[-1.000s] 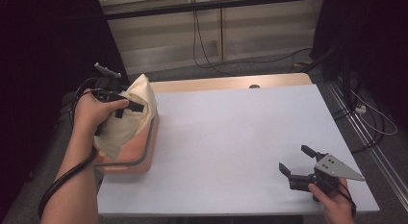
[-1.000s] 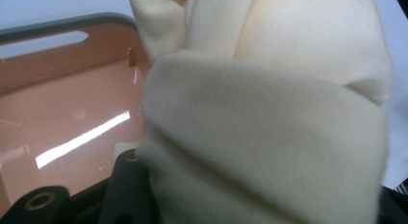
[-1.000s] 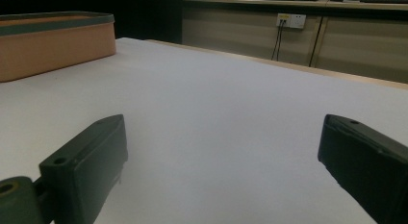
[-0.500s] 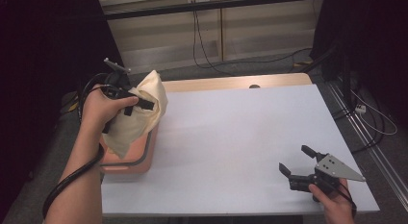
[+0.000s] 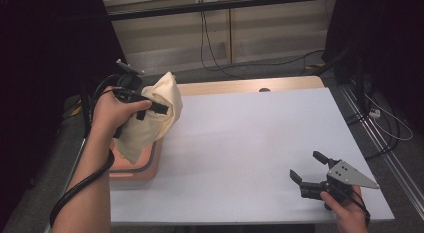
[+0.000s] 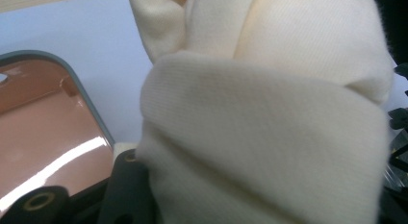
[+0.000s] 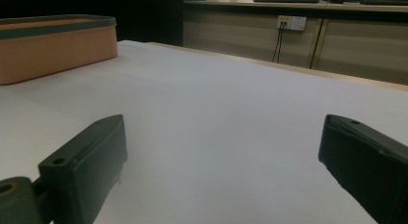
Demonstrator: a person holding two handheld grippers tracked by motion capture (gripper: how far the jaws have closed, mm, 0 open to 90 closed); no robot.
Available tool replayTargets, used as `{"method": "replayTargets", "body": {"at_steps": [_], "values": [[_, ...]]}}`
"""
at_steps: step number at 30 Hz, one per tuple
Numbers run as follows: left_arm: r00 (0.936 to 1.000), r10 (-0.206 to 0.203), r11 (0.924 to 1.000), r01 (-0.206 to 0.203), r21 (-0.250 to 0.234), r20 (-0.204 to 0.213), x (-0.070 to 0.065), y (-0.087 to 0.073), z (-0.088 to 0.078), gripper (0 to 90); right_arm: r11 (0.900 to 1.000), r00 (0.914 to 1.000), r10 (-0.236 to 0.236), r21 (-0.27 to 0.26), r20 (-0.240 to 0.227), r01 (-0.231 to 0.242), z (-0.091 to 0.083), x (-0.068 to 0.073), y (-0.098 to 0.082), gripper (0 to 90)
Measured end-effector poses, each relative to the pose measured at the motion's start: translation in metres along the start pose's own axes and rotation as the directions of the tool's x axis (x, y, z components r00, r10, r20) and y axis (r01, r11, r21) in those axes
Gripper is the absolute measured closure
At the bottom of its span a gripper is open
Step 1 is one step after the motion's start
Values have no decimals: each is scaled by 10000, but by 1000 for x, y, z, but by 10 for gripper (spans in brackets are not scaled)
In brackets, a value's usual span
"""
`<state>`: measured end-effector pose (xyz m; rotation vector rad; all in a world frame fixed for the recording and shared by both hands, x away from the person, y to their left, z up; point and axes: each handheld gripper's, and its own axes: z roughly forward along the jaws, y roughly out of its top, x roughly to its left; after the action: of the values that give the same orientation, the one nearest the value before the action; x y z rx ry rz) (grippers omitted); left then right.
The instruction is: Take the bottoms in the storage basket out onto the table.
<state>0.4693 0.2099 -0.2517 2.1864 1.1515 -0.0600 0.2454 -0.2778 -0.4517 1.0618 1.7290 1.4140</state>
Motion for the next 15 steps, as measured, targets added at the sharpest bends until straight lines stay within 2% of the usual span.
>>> {"method": "replayTargets", "body": {"at_steps": [6, 15], "values": [[9995, 294, 9994, -296, 151, 120, -7, 4, 5, 517, 10000, 10000, -37, -38, -15, 37, 0, -1, 0, 29], [9994, 284, 9996, -286, 47, 221, -12, 5, 12, 517, 10000, 10000, -46, -49, -12, 46, 0, 0, 1, 29]]}}
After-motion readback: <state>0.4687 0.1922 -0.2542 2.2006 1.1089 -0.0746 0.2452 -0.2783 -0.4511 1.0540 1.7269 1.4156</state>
